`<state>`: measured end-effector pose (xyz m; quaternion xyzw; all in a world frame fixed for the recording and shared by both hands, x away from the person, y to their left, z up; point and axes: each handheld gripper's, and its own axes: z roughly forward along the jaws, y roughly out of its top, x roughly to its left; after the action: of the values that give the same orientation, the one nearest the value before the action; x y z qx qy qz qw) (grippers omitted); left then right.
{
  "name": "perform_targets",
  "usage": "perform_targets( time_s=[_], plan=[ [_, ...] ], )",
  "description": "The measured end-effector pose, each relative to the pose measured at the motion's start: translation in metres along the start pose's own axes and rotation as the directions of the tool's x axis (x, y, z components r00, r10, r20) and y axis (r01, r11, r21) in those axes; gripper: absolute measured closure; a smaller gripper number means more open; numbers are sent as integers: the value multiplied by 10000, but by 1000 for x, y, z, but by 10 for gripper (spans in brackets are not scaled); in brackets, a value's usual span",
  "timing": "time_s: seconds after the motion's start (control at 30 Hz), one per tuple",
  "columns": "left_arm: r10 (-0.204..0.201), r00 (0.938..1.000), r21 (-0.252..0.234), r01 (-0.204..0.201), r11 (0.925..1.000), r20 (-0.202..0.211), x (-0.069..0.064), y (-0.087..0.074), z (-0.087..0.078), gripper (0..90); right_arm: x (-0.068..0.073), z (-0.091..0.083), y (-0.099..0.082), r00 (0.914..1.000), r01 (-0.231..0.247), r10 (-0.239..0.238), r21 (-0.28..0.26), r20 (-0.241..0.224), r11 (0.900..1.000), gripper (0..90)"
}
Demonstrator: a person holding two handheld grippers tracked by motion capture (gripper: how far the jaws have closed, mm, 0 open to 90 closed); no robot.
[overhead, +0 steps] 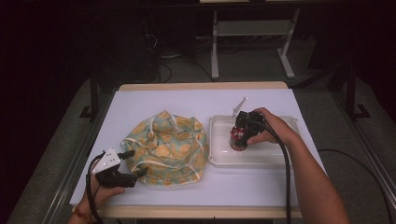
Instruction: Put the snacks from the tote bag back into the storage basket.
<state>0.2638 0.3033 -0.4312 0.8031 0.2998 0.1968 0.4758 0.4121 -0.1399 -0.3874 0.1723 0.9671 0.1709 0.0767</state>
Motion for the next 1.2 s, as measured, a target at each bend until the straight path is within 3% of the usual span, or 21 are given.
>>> perform_targets(
  time_s=[0.6,1.2],
  plan=[
    [8,10000,-4,-8,10000,15,0,0,0,168,1,-2,1,9996,-131,132,-28,257,9999,189],
    [44,10000,24,-44,10000,47,0,0,0,168,5,-12,0,9980,-373,395,-463,496,9982,175]
  ],
)
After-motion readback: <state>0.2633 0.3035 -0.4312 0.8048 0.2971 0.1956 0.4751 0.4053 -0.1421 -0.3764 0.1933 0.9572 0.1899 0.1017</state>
